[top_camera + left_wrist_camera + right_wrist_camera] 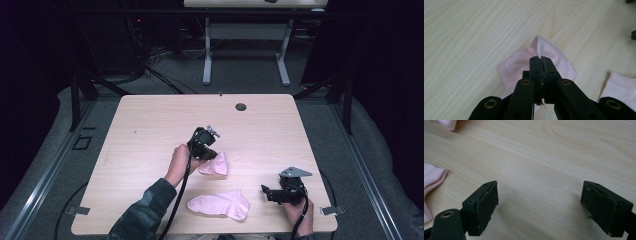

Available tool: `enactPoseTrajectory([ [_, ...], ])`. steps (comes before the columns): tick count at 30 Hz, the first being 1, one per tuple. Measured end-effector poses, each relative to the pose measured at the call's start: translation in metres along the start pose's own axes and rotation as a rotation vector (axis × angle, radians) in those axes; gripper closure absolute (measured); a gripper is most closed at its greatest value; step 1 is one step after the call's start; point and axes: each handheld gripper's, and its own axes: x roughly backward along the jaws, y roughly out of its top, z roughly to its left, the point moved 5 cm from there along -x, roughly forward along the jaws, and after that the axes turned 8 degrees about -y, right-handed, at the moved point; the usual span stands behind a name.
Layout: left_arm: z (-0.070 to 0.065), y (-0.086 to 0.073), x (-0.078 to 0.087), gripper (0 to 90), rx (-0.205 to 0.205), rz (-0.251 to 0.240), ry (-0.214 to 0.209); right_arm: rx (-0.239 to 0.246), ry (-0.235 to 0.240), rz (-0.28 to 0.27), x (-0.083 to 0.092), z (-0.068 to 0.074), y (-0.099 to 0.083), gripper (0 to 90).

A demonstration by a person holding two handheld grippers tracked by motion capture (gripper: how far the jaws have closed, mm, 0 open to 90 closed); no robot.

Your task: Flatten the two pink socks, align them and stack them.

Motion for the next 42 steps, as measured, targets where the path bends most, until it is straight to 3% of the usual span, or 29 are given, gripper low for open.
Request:
enactPoseTrajectory([
  [7, -0.005, 0.007, 0.011, 88.2, -0.015, -0.018, 0.012, 0.000, -0.002, 0.007, 0.001, 0.000, 0.000, 13.8],
  [16, -0.011, 0.019, 0.025, 88.2, -0.029, -0.051, 0.010, -0.063, 0.048, -0.008, 0.004, -0.003, 0.003, 14.8],
  [22, -0.016, 0.028, 0.029, 88.3, -0.041, -0.062, 0.002, -0.061, 0.107, -0.056, 0.010, 0.008, 0.015, 17.4],
  [26, -0.022, 0.038, 0.030, 88.3, -0.051, -0.088, -0.016, -0.034, 0.156, -0.104, 0.014, 0.023, 0.035, 21.5],
  [29, -0.025, 0.043, 0.030, 88.3, -0.055, -0.098, -0.023, -0.001, 0.164, -0.115, 0.012, 0.033, 0.048, 23.6],
  [35, -0.034, 0.053, 0.032, 88.3, -0.061, -0.131, -0.049, 0.036, 0.183, -0.133, 0.002, 0.050, 0.068, 31.9],
  [36, -0.036, 0.056, 0.033, 88.3, -0.063, -0.147, -0.060, 0.034, 0.181, -0.138, -0.003, 0.052, 0.073, 39.5],
  [39, -0.038, 0.058, 0.033, 88.3, -0.062, -0.160, -0.063, 0.002, 0.209, -0.141, -0.010, 0.053, 0.075, 43.9],
  [40, -0.041, 0.060, 0.034, 88.3, -0.062, -0.166, -0.079, -0.031, 0.229, -0.153, -0.015, 0.052, 0.077, 54.6],
  [41, -0.041, 0.060, 0.034, 88.3, -0.062, -0.166, -0.079, -0.031, 0.229, -0.153, -0.015, 0.052, 0.077, 54.6],
  [42, -0.044, 0.061, 0.035, 88.3, -0.067, -0.173, -0.088, -0.050, 0.222, -0.158, -0.019, 0.050, 0.077, 61.2],
])
